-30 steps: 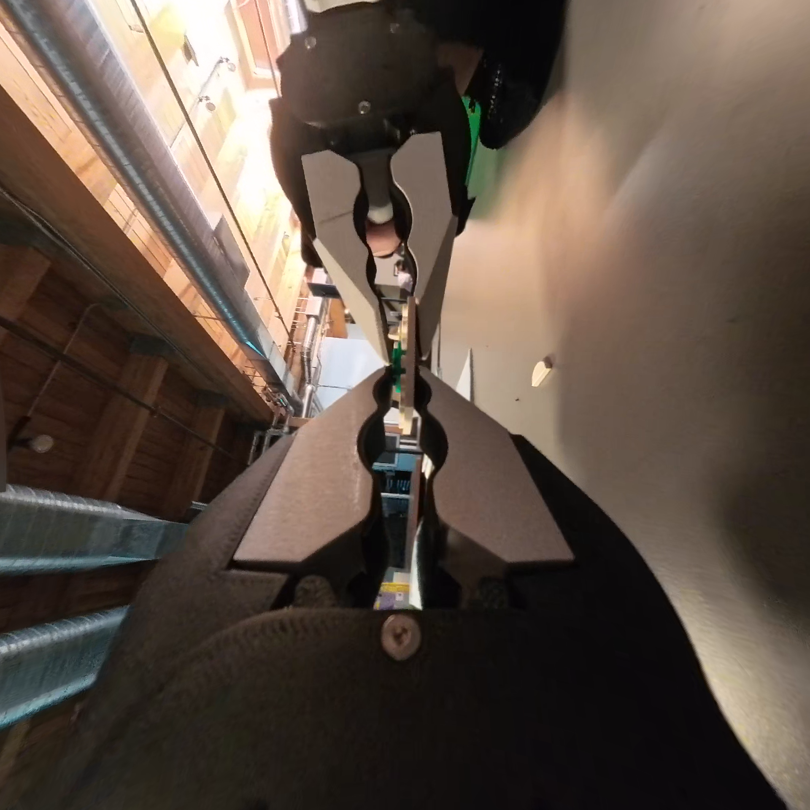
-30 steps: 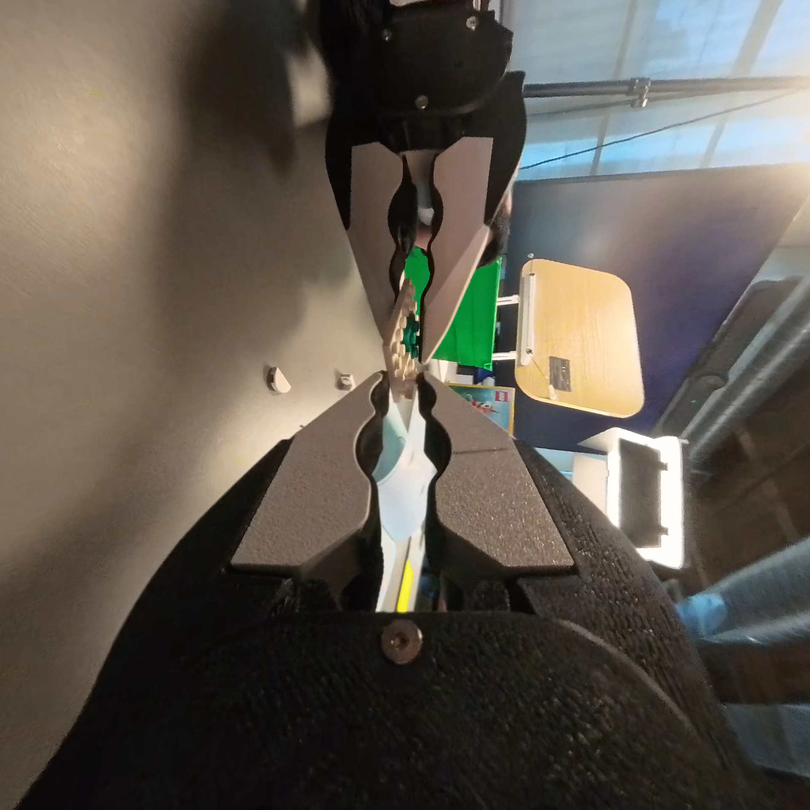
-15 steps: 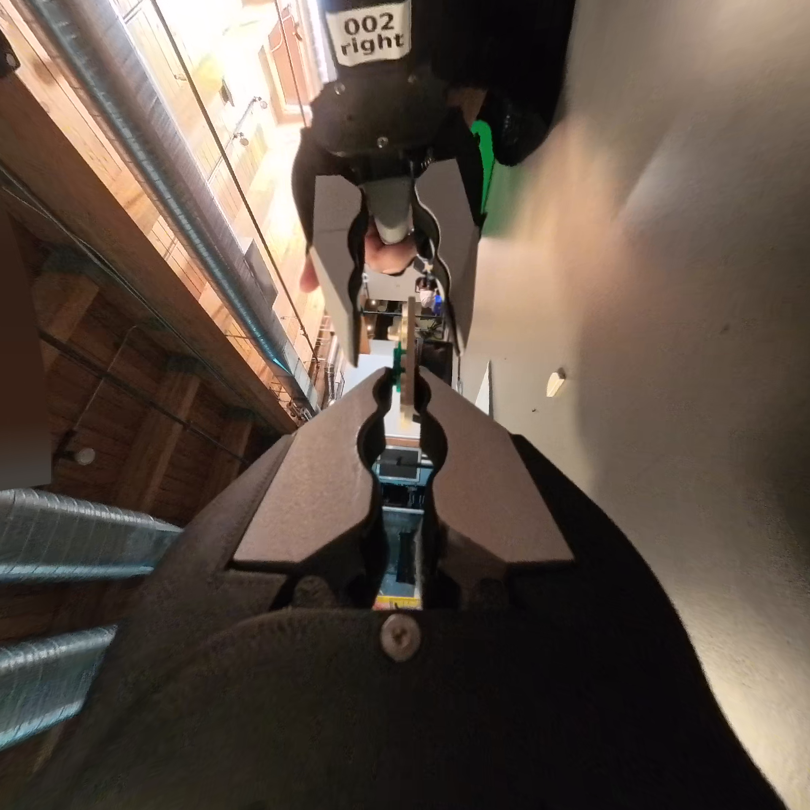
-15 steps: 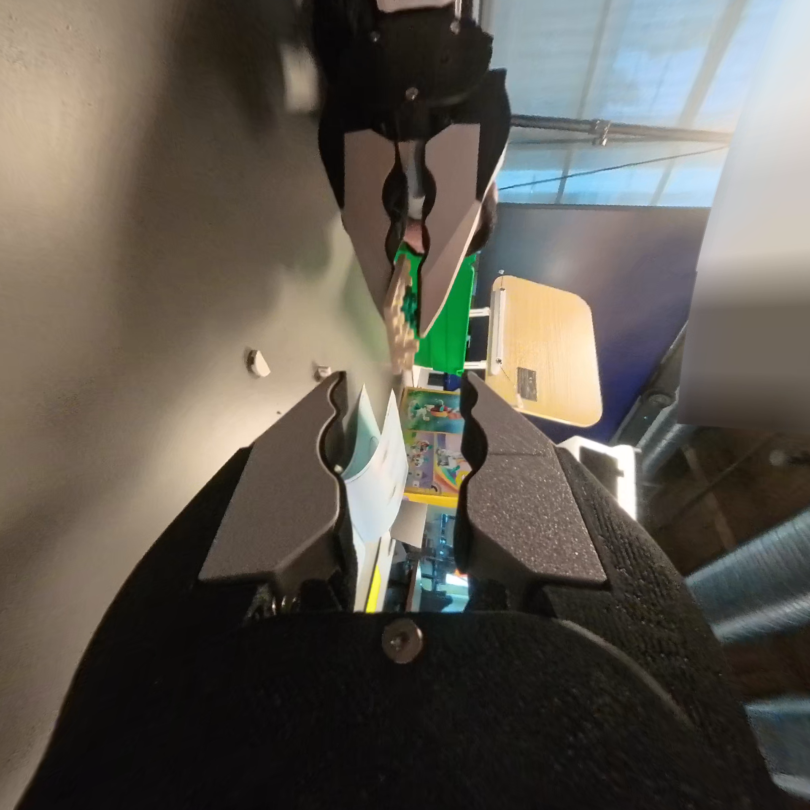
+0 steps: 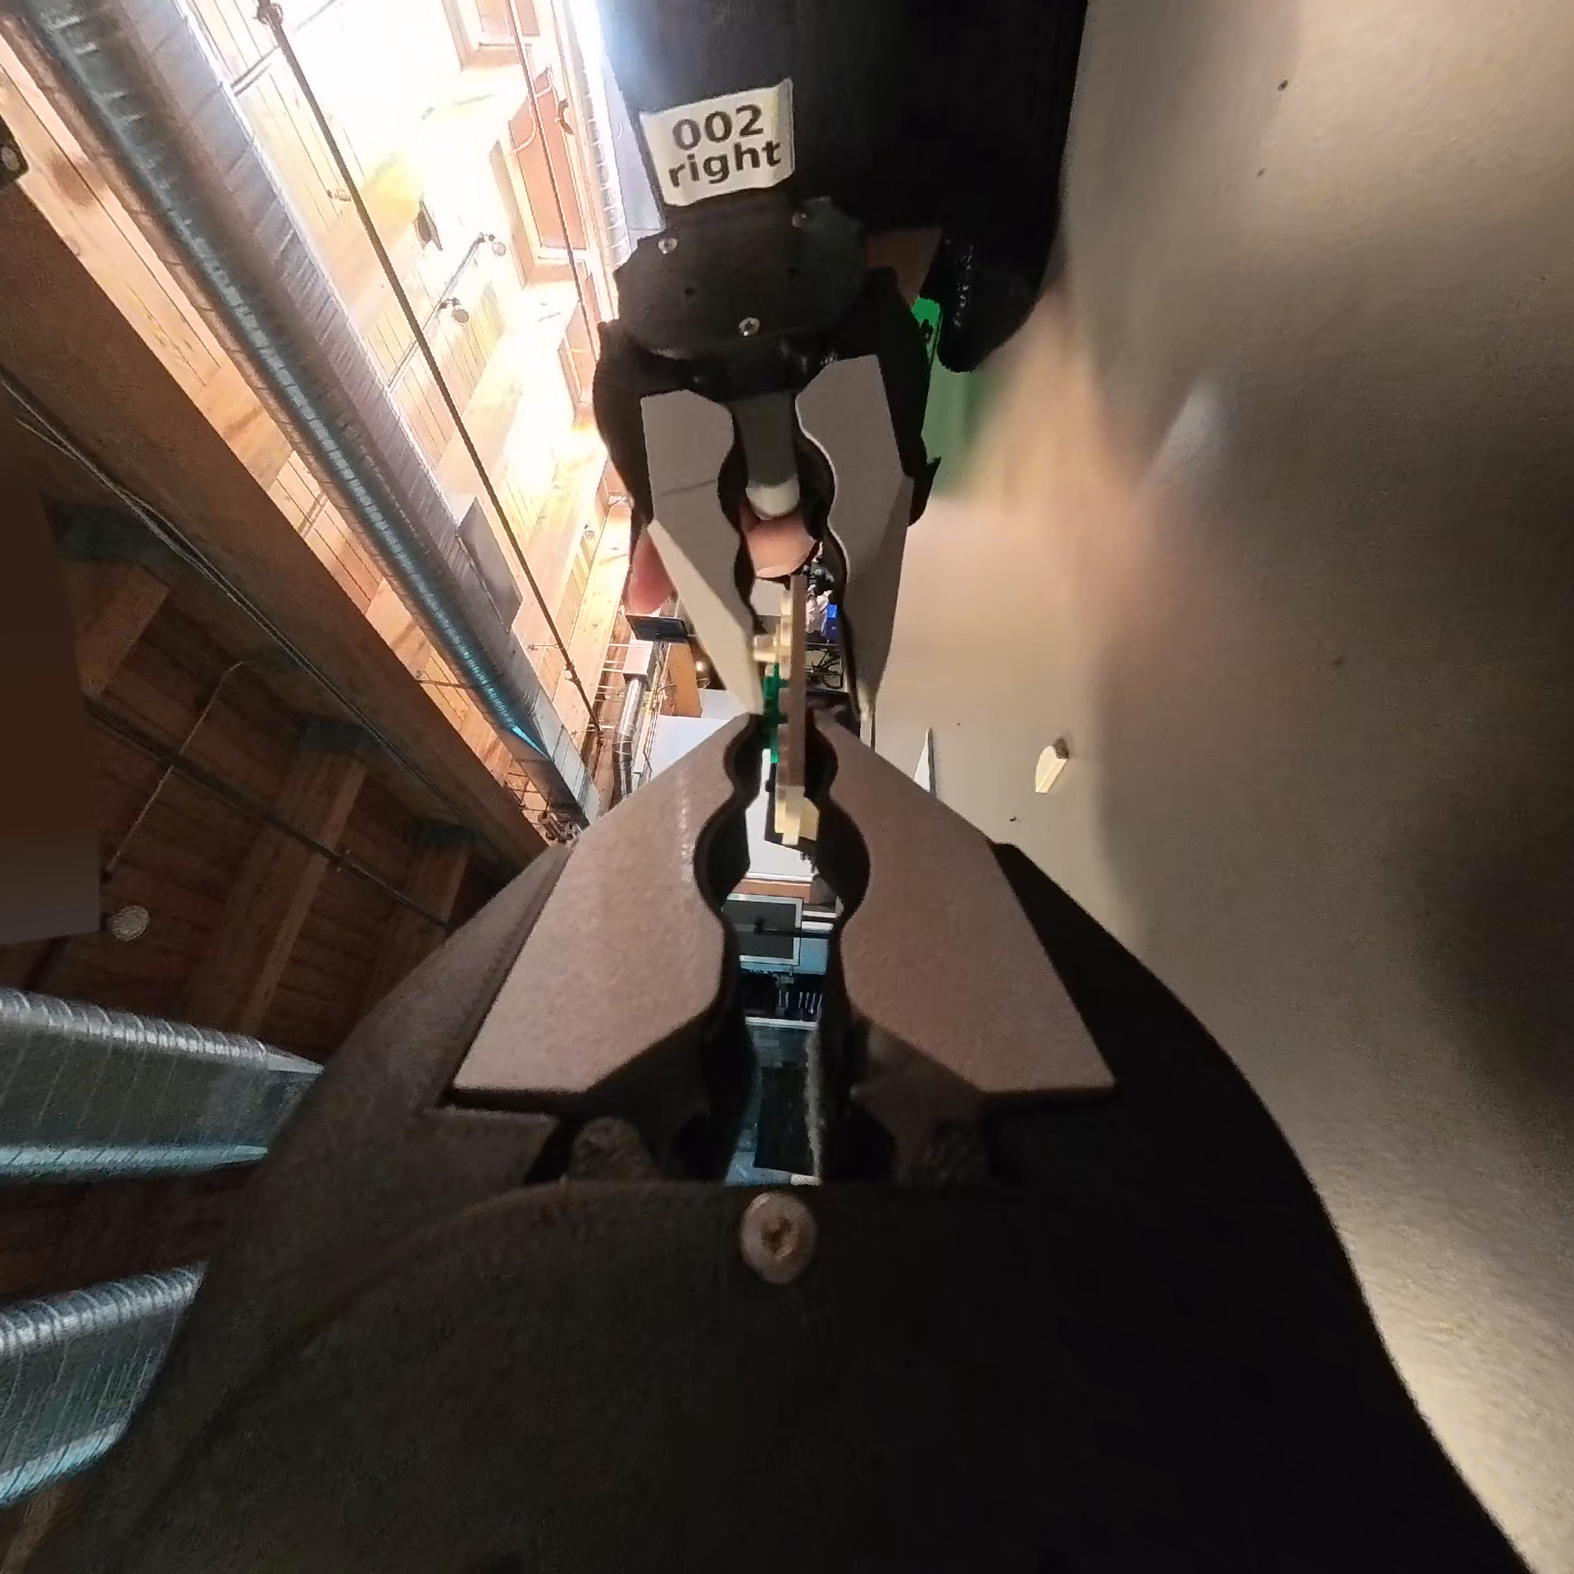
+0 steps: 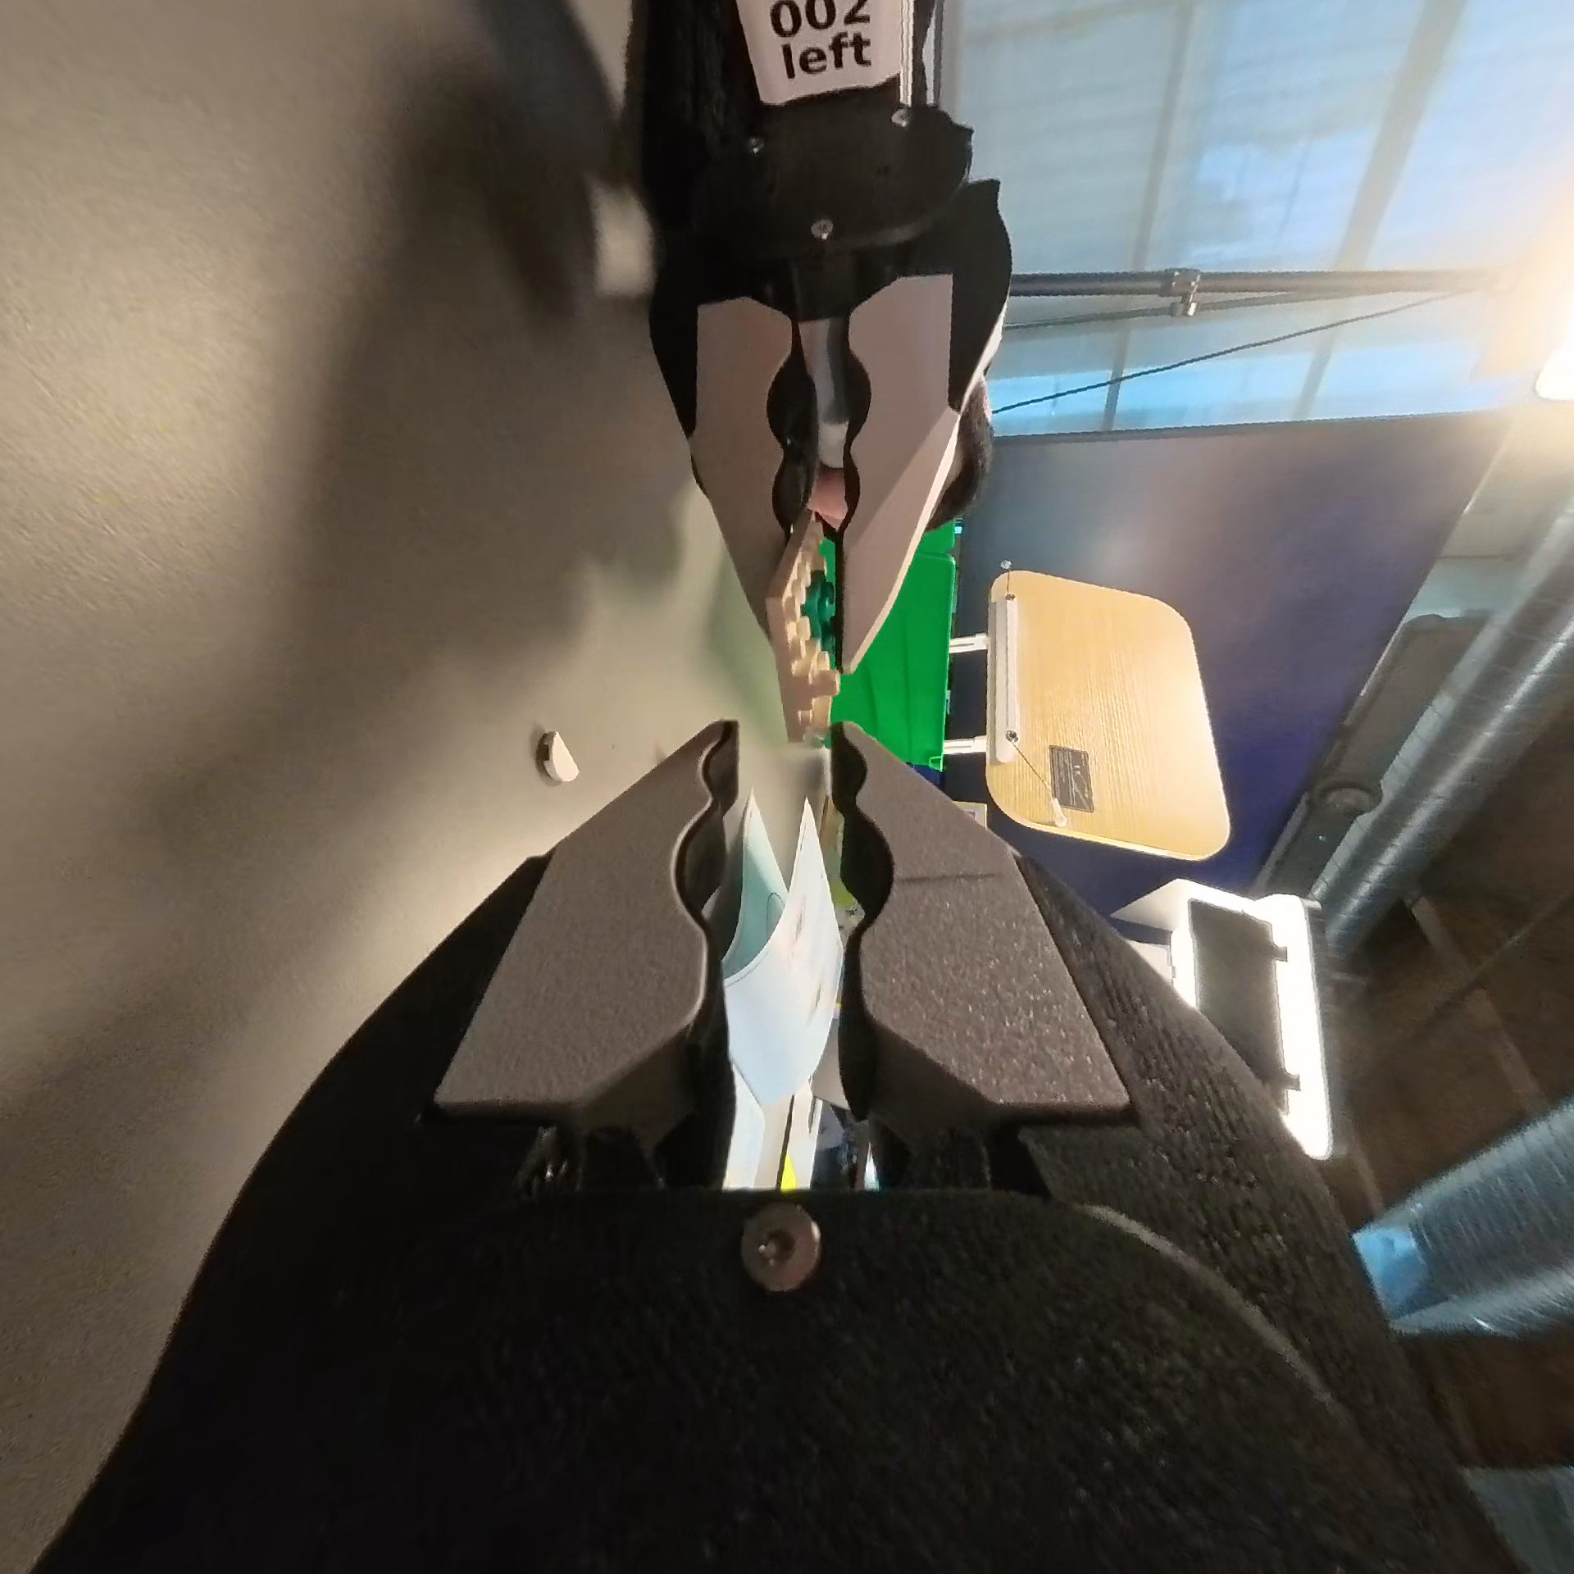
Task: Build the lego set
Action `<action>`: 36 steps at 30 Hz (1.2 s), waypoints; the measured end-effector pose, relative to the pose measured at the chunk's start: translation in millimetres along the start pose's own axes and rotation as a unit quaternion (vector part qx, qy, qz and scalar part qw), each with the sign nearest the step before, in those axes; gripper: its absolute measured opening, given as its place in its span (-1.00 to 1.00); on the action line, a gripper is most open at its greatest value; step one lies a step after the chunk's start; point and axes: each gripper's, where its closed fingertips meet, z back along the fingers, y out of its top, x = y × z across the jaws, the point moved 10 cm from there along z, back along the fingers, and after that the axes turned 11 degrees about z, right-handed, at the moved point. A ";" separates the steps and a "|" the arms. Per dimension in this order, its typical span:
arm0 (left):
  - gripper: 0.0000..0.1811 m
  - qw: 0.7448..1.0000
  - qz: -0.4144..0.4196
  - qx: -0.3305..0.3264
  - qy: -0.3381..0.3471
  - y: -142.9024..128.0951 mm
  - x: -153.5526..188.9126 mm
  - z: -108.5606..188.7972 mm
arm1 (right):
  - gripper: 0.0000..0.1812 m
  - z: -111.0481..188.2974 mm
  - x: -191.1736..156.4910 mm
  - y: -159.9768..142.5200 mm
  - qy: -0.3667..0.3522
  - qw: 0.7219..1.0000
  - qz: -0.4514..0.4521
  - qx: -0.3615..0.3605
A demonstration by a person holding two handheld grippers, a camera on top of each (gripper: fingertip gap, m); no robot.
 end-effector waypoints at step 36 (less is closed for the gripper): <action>-0.92 0.994 0.095 -0.033 -0.051 -9.8 -4.7 -6.7 | -0.63 -4.3 -3.8 -1.4 0.050 0.997 0.010 -0.057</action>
